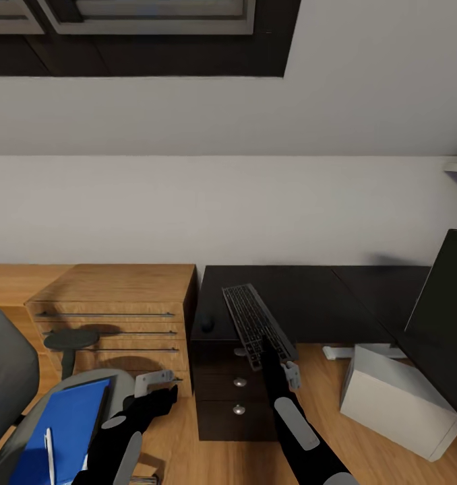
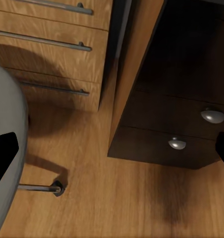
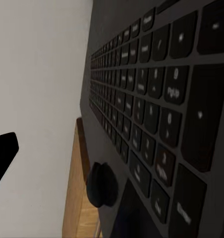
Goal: In the bedroom, organize the workspace by keeping the computer under the desk, ensuring the monitor is on the desk, placing the keyboard on the desk next to the monitor, placing the mouse on the desk next to the keyboard, moving the folder from the swivel chair onto the desk next to the mouse, stacking the notebook on top of the folder with the pen on top of the notebook, and positioning the swivel chair next to the desk.
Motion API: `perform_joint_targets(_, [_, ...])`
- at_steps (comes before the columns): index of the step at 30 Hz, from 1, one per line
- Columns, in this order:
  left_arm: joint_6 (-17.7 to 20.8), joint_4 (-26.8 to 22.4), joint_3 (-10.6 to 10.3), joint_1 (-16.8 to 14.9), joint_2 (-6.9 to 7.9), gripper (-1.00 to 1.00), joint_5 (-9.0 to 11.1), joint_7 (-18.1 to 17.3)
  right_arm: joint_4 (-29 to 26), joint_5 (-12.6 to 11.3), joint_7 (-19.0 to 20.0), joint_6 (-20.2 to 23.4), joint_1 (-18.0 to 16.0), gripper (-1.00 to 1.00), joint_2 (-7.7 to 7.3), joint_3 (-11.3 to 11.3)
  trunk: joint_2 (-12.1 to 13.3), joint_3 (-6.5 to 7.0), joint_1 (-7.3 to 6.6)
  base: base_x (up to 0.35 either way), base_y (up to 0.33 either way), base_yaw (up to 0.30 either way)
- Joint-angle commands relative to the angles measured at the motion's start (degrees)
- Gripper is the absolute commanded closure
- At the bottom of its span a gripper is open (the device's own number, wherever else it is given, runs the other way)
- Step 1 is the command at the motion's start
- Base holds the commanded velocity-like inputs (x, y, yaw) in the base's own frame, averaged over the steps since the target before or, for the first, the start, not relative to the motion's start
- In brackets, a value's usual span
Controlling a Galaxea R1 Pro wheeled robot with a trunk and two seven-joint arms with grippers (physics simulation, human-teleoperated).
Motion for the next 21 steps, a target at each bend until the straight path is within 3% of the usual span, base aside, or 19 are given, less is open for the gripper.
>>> perform_joint_targets(1, [0.16,0.00,-0.06,-0.04,0.01,-1.00,0.58,0.49,0.07,-0.62,0.38,-0.32,-0.05,-1.00,0.00,0.11,-0.03,-0.06,-0.01,-0.067,0.000,0.000])
perform_joint_targets(21, [0.20,0.14,-0.06,-0.02,0.09,-1.00,0.63,0.55,-0.48,-0.73,0.89,-0.28,-0.05,-1.00,0.00,0.05,-0.03,-0.06,-0.01,-0.310,0.000,0.000])
